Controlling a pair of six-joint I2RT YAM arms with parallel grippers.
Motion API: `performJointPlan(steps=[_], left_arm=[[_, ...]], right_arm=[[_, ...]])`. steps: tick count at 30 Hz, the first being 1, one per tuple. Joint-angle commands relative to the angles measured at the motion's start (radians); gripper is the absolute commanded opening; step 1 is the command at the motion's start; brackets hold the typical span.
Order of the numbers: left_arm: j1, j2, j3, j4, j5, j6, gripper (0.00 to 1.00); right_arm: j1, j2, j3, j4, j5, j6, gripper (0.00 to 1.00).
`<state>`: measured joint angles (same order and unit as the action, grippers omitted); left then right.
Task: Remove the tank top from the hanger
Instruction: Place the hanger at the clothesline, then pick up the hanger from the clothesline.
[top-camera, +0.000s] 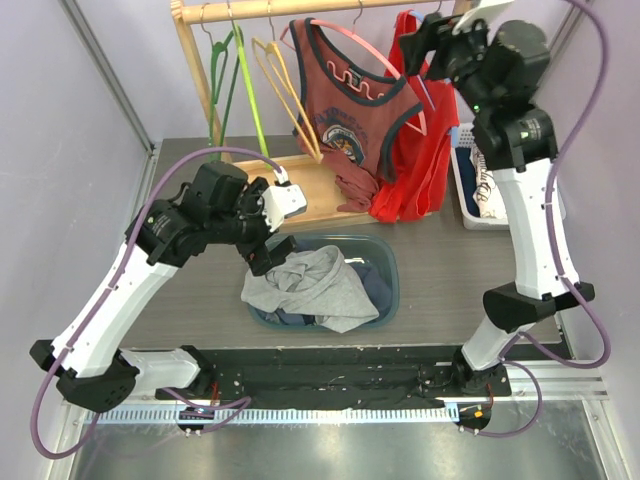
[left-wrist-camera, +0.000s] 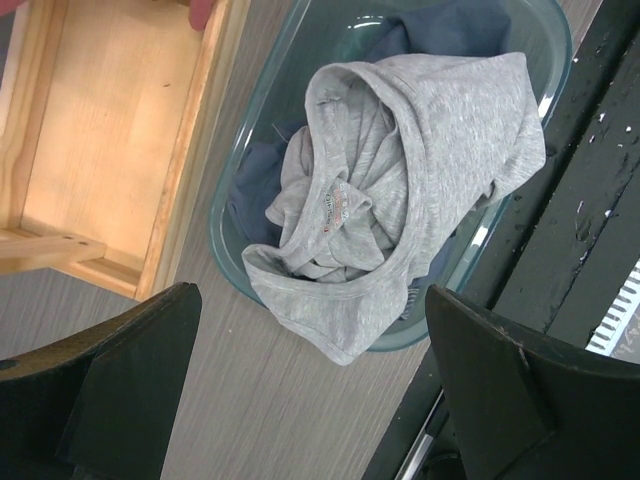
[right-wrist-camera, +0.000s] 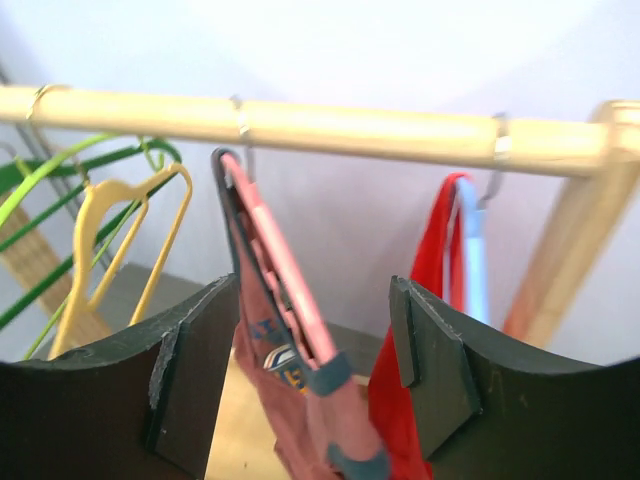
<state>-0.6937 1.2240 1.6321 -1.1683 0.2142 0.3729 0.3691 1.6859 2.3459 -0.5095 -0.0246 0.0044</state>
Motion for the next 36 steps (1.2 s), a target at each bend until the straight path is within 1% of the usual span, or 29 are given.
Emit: performJointPlan(steps=[1,6,10,14,15,18,20,23,26,28,31,32,34,35,36], left_arm=[[-0.003,0.0,0.037,0.024,0.024,0.004,1.0],[-0.003,0.009,0.044,0.021,0.024,0.008,1.0],[-0.003,0.014,0.046,0.021,0.022,0.006,1.0],[-0.003,0.009,0.043,0.018,0.025,0.008,1.0],[-0.003,0.008,0.043,0.016,0.025,0.011,1.0],[-0.003,0.012,0.044,0.012,0.033,0.014,1.0],[-0.003,0.014,0.044,0.015,0.036,0.011,1.0],[-0.003,0.022,0.048,0.018,0.034,0.009,1.0],[-0.003,0.025,0.052,0.018,0.031,0.009,1.0],[-0.001,0.026,0.052,0.019,0.028,0.008,1.0],[0.0,0.029,0.052,0.018,0.025,0.009,1.0],[0.0,0.032,0.051,0.019,0.025,0.008,1.0],[0.0,0.034,0.048,0.022,0.022,0.011,1.0],[0.0,0.035,0.048,0.021,0.019,0.011,1.0],[0.0,0.035,0.046,0.021,0.014,0.011,1.0]], right_arm=[[-0.056,0.031,0.001,0.006,-0.122,0.086,0.7],[-0.062,0.054,-0.016,0.005,-0.167,0.098,0.73],[-0.062,0.069,-0.022,0.0,-0.172,0.098,0.74],[-0.064,0.061,-0.037,-0.02,-0.15,0.063,0.79],[-0.064,0.058,-0.04,-0.027,-0.159,0.033,0.79],[-0.062,0.038,-0.062,-0.032,-0.146,0.003,0.78],[-0.062,0.034,-0.082,-0.041,-0.181,0.002,0.78],[-0.059,0.031,-0.122,-0.056,-0.222,0.009,0.73],[-0.045,0.029,-0.152,-0.081,-0.236,0.009,0.63],[-0.027,0.02,-0.18,-0.078,-0.23,0.003,0.59],[0.0,0.006,-0.206,-0.067,-0.224,0.0,0.47],[0.005,0.003,-0.209,-0.063,-0.213,0.0,0.35],[0.024,-0.008,-0.221,-0.035,-0.199,-0.026,0.2],[0.027,-0.014,-0.224,-0.021,-0.19,-0.03,0.07],[0.03,-0.021,-0.233,-0.006,-0.186,-0.032,0.01]])
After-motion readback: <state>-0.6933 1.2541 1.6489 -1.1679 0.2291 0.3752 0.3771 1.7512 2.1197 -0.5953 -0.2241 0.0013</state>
